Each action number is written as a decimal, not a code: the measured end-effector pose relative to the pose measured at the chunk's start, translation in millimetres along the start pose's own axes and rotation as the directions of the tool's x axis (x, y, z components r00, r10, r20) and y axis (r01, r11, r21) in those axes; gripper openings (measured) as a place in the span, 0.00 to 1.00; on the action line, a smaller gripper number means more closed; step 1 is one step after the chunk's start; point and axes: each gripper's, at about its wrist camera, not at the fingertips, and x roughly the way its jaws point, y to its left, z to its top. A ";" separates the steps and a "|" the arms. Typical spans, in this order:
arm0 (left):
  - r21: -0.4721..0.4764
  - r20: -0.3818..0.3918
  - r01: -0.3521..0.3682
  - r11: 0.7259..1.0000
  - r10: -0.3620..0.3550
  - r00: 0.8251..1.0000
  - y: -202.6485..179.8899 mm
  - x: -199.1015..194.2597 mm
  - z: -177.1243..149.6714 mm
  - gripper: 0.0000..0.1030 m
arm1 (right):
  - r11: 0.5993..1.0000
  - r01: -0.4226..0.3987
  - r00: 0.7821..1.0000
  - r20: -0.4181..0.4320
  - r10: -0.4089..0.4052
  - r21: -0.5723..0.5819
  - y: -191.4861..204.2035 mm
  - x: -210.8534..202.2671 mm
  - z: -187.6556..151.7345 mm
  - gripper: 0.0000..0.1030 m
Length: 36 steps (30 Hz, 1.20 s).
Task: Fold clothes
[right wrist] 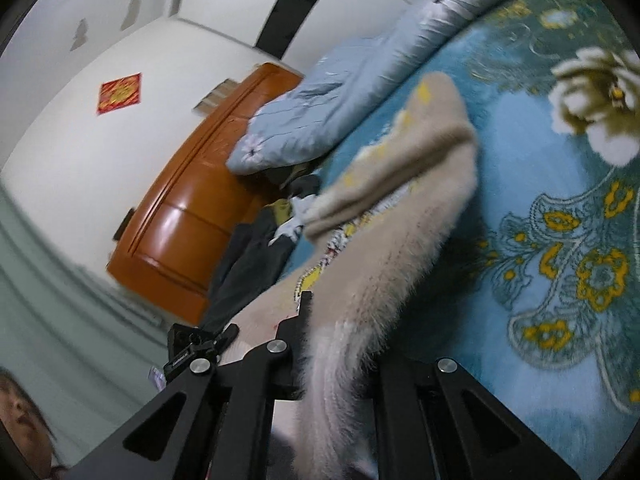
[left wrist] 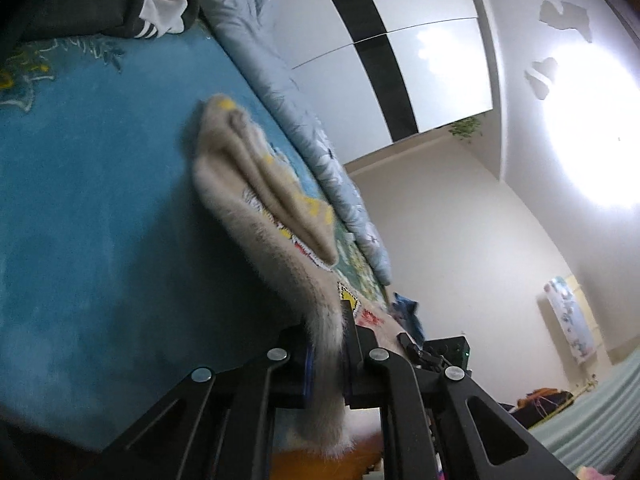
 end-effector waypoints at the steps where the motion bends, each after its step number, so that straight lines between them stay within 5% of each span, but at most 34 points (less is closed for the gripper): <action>1: -0.003 -0.003 0.010 1.000 -0.010 1.000 -2.0 -4.5 -3.3 0.10 | 1.000 -0.007 1.000 -0.008 0.007 -0.006 4.7 -6.5 -3.0 0.08; 8: -0.013 0.019 0.060 0.998 -0.060 0.998 -12.9 -20.4 2.3 0.10 | 0.998 -0.049 0.999 -0.008 0.049 -0.034 24.7 -16.4 -0.5 0.08; 17: -0.048 0.101 0.058 0.997 -0.053 0.994 -15.9 31.8 100.8 0.11 | 0.995 -0.091 0.994 0.055 0.093 -0.033 35.6 18.7 71.2 0.08; 26: -0.074 0.073 -0.066 0.995 0.071 0.995 28.1 88.3 154.4 0.11 | 0.999 0.029 0.999 0.033 -0.031 0.044 -0.5 76.4 133.3 0.08; 36: -0.139 0.041 -0.096 0.986 0.103 0.994 86.6 133.2 182.0 0.14 | 0.985 0.134 0.991 -0.011 -0.134 0.111 -43.6 126.5 171.8 0.11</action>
